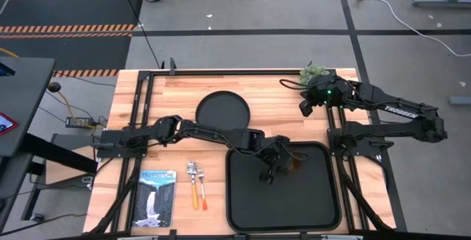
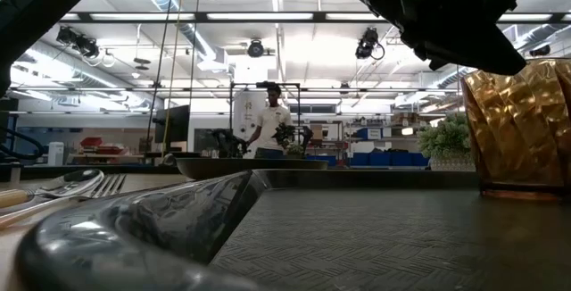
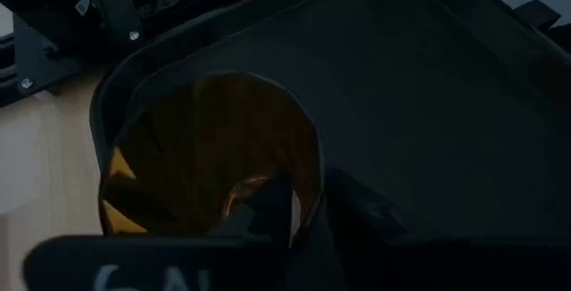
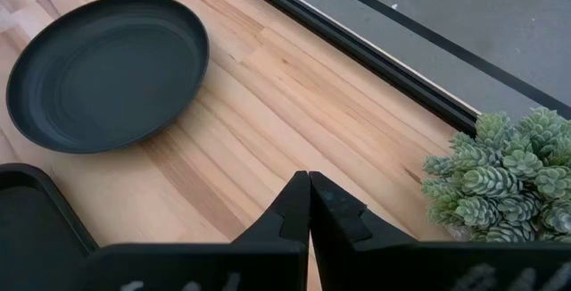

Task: Pick and place plate/cup/fork/spoon on tray
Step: Put the brown cup on the black tray

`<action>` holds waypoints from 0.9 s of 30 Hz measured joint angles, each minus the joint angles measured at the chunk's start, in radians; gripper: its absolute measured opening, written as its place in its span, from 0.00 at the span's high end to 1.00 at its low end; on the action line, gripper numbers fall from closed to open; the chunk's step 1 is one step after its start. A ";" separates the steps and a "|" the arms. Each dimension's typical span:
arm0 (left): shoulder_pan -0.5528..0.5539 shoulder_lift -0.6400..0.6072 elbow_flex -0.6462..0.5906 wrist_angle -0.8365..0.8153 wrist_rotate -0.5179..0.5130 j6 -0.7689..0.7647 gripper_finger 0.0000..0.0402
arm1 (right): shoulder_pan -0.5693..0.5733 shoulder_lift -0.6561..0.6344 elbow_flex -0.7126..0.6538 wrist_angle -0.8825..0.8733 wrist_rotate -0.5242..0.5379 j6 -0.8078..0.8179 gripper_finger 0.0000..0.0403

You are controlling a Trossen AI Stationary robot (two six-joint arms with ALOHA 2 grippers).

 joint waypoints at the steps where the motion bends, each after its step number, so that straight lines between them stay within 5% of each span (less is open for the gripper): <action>1: 0.000 0.000 0.000 0.009 0.000 0.001 0.77 | 0.000 0.000 0.000 0.000 0.000 0.000 0.97; 13: -0.018 -0.048 0.001 -0.003 -0.025 0.051 0.59 | 0.000 0.000 0.000 -0.002 0.000 -0.002 0.97; 24: -0.028 -0.107 -0.001 -0.288 -0.056 -0.007 0.64 | 0.000 0.000 0.001 -0.003 0.000 -0.001 0.97; 27: -0.014 -0.094 -0.039 -0.254 -0.059 -0.040 0.65 | 0.000 0.000 0.001 -0.003 -0.001 -0.001 0.97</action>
